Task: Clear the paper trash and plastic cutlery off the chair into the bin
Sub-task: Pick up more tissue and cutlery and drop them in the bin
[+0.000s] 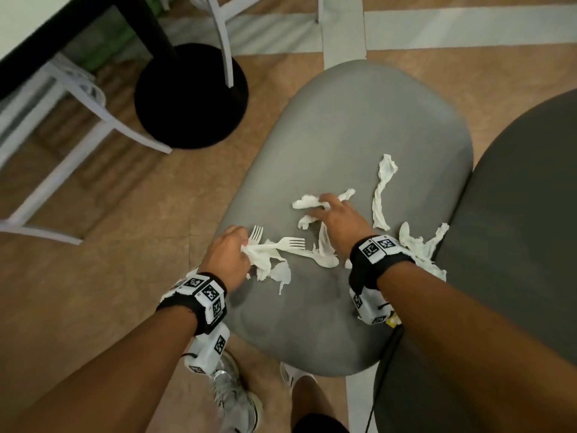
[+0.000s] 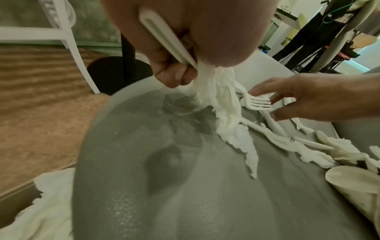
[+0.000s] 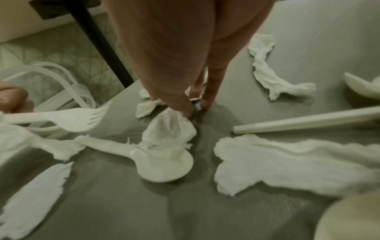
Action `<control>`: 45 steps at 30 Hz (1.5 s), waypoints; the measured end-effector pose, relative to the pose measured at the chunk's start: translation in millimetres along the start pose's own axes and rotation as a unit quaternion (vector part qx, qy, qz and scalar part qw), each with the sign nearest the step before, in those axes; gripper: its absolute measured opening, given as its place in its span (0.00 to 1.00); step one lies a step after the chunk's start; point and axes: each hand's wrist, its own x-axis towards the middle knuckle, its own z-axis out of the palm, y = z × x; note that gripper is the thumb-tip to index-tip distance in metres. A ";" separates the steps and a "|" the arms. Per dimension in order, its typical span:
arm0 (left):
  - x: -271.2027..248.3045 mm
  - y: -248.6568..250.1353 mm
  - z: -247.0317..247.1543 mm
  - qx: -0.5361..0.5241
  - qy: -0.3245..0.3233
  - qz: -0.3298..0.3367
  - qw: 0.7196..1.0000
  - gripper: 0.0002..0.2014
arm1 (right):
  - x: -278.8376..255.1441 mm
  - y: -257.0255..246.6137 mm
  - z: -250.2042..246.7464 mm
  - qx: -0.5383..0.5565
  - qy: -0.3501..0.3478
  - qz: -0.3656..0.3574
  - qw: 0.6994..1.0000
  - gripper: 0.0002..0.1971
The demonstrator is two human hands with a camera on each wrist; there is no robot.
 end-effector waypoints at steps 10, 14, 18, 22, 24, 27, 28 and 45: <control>-12.1 -11.9 -0.1 -0.027 0.056 0.002 0.998 0.15 | -17.1 61.2 -7.5 0.042 0.186 0.266 0.945 0.12; -15.7 -14.6 -2.7 -0.077 0.081 -0.027 0.993 0.15 | -18.6 60.6 -2.0 0.097 0.154 0.242 0.953 0.09; -20.0 -20.8 -7.1 -0.090 0.091 -0.054 0.990 0.12 | -32.3 21.0 -3.2 0.151 0.155 0.164 0.962 0.07; -26.8 -29.4 -7.4 -0.087 0.101 -0.066 0.989 0.09 | -37.0 -36.2 15.1 0.109 0.061 0.011 0.992 0.10; -32.3 -33.8 -7.3 -0.094 0.107 -0.070 0.987 0.10 | -40.1 -64.8 26.5 0.056 0.014 -0.016 0.998 0.13; -42.8 -45.0 -8.5 -0.106 0.112 -0.088 0.984 0.11 | -49.6 -99.9 43.4 -0.008 0.009 0.007 1.000 0.30; -46.9 -49.4 -9.3 -0.109 0.111 -0.096 0.983 0.11 | -51.7 -108.6 48.9 -0.022 0.011 0.017 1.000 0.35; -123.4 -131.8 -16.8 -0.174 0.097 -0.158 0.967 0.11 | -56.8 -164.4 71.2 0.001 0.014 0.068 0.998 0.18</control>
